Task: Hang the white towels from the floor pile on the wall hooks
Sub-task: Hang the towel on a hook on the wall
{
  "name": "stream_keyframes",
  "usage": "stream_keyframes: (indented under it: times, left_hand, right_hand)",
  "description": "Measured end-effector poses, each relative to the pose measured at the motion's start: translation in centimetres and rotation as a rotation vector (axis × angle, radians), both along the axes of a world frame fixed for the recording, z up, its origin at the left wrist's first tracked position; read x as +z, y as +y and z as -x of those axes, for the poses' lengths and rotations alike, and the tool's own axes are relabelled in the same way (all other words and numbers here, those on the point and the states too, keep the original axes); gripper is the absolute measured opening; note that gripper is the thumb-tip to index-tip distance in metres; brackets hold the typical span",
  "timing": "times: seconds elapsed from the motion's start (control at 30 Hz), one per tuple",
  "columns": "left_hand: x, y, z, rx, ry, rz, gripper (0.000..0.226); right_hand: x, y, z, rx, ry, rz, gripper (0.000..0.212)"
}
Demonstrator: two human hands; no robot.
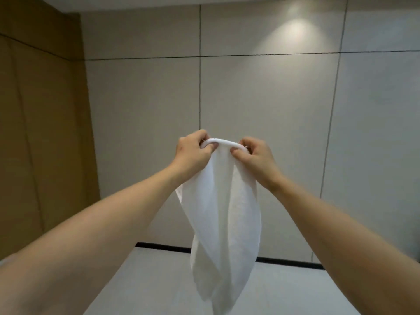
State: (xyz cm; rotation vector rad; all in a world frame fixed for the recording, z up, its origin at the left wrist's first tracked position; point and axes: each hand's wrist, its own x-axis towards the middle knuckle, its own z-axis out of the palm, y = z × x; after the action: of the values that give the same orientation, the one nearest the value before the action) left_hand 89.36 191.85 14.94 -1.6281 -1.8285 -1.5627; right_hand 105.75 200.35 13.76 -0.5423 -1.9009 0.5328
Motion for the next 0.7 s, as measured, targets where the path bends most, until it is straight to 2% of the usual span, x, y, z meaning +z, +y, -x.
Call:
stream_keyframes:
  times: [0.23, 0.43, 0.7]
  left_hand:
    - [1.0, -2.6, 16.4, 0.293, 0.039, 0.049, 0.019]
    - [1.5, -6.6, 28.9, 0.508, 0.078, 0.07, 0.016]
    - [4.3, -12.1, 46.6, 0.717, 0.174, 0.073, 0.015]
  right_hand:
    - [1.8, 3.5, 19.1, 0.305, -0.083, -0.047, 0.021]
    - [2.0, 2.3, 34.3, 0.441, -0.117, -0.114, 0.015]
    - [4.2, -1.6, 54.5, 0.579, -0.129, -0.151, 0.021]
